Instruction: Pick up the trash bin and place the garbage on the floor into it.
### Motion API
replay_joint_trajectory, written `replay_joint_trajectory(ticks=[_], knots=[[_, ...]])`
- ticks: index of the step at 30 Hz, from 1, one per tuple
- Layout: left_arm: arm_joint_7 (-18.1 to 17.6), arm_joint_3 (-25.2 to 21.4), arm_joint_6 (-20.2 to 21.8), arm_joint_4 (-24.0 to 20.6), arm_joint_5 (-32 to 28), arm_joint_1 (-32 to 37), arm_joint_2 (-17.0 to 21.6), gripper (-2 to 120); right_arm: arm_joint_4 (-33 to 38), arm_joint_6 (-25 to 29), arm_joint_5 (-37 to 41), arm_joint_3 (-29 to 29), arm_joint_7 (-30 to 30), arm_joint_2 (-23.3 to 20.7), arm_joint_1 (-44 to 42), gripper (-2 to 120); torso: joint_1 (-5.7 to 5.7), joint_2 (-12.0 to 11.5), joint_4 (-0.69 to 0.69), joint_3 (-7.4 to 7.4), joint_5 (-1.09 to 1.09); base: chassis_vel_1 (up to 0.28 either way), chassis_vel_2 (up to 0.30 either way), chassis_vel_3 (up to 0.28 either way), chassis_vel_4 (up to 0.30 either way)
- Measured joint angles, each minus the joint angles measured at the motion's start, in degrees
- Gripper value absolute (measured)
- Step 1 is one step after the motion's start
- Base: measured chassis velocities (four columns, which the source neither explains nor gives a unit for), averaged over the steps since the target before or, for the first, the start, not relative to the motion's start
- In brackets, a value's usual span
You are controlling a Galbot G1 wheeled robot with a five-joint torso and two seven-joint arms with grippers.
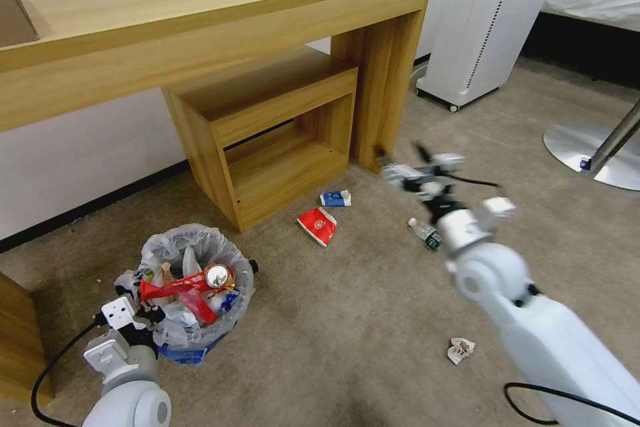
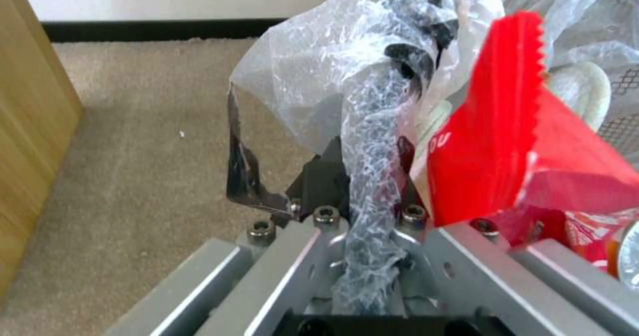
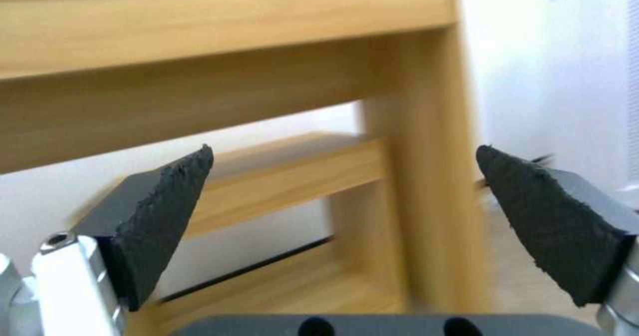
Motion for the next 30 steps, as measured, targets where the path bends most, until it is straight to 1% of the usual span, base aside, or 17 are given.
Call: replay_joint_trajectory(ticks=[1, 2, 9, 21, 23, 25, 30], knots=[[0.12, -0.01, -0.16, 0.00, 0.31, 0.22, 0.21, 0, 0.25, 0.56, -1.79, 2.55, 0.13, 0.37, -2.09, 100, 0.00, 0.00, 0.00, 0.00, 0.00, 0.000, 0.000, 0.000, 0.000], [0.18, 0.00, -0.17, -0.02, 0.36, 0.34, 0.27, 0, 0.39, 0.80, -2.58, 3.38, 0.28, 0.62, -2.97, 100, 0.00, 0.00, 0.01, 0.00, 0.00, 0.000, 0.000, 0.000, 0.000], [0.65, -0.03, -0.52, -0.60, 1.01, 1.18, 0.46, 0, 1.01, 1.32, -6.02, 6.62, 0.90, 2.60, -7.11, 100, 0.00, 0.00, 0.01, 0.00, -0.01, 0.000, 0.000, 0.000, 0.000], [0.66, -0.24, -0.82, -0.50, 1.41, 1.30, 0.42, 0, -2.07, 2.10, -10.31, 6.82, 1.26, 4.37, -8.45, 100, 0.00, 0.00, 0.02, 0.00, -0.02, 0.000, 0.000, 0.000, 0.000], [0.65, -0.32, -0.83, -0.47, 1.40, 1.28, 0.41, 0, -2.48, 2.56, -10.81, 6.78, 1.33, 4.60, -8.56, 100, 0.00, 0.00, 0.02, 0.00, -0.02, 0.000, 0.000, 0.000, 0.000], [0.65, -0.49, -0.84, -0.40, 1.40, 1.35, 0.40, 0, -3.42, 4.21, -11.58, 6.76, 1.05, 5.14, -8.77, 100, 0.00, 0.00, 0.02, 0.00, -0.01, 0.000, 0.000, 0.000, 0.000], [0.66, -0.68, -0.91, -0.22, 1.33, 1.51, 0.46, 0, -3.80, 5.11, -12.11, 7.17, 0.30, 5.62, -9.35, 100, 0.00, -0.01, 0.01, 0.00, -0.02, -0.011, -0.024, -0.022, -0.013]])
